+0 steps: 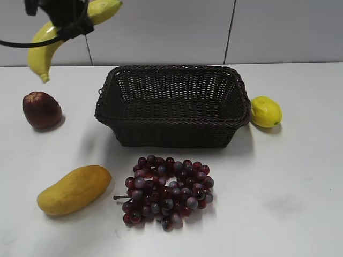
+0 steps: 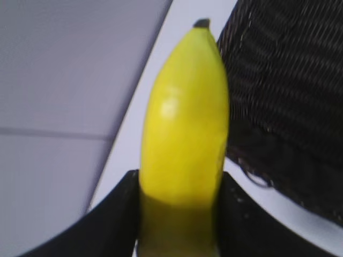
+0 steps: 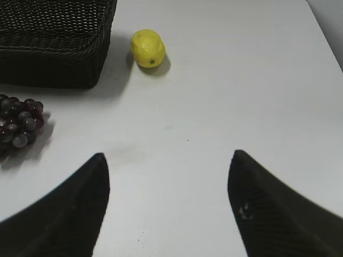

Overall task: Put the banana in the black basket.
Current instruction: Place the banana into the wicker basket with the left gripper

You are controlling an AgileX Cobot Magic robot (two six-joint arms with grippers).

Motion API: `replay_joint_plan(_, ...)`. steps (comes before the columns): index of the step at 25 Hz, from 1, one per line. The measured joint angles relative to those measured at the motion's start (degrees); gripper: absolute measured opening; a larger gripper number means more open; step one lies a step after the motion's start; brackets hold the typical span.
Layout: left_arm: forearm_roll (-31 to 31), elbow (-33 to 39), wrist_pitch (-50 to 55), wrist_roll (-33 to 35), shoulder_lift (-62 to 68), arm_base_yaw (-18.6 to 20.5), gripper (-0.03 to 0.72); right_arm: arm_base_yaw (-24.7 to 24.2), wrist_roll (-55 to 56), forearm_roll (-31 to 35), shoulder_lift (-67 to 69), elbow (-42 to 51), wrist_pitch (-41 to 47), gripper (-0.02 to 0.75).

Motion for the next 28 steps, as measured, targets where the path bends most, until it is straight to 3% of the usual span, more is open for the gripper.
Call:
replay_joint_plan(4, -0.77, -4.27, -7.21, 6.61, 3.22, -6.15, 0.401, 0.0, 0.0, 0.0, 0.0, 0.0, 0.0, 0.52)
replay_joint_plan(10, -0.82, -4.76, -22.34, 7.99, 10.4, -12.9, 0.401, 0.0, 0.0, 0.0, 0.0, 0.0, 0.0, 0.52)
replay_joint_plan(15, 0.39, -4.76, -24.82, 8.05, 17.53, -14.55, 0.401, 0.0, 0.0, 0.0, 0.0, 0.0, 0.0, 0.52)
replay_joint_plan(21, 9.26, -4.76, -22.06, 8.22, 24.16, -15.07, 0.401, 0.0, 0.0, 0.0, 0.0, 0.0, 0.0, 0.52)
replay_joint_plan(28, 9.15, -4.76, -22.0, 8.22, 25.12, -15.07, 0.401, 0.0, 0.0, 0.0, 0.0, 0.0, 0.0, 0.52)
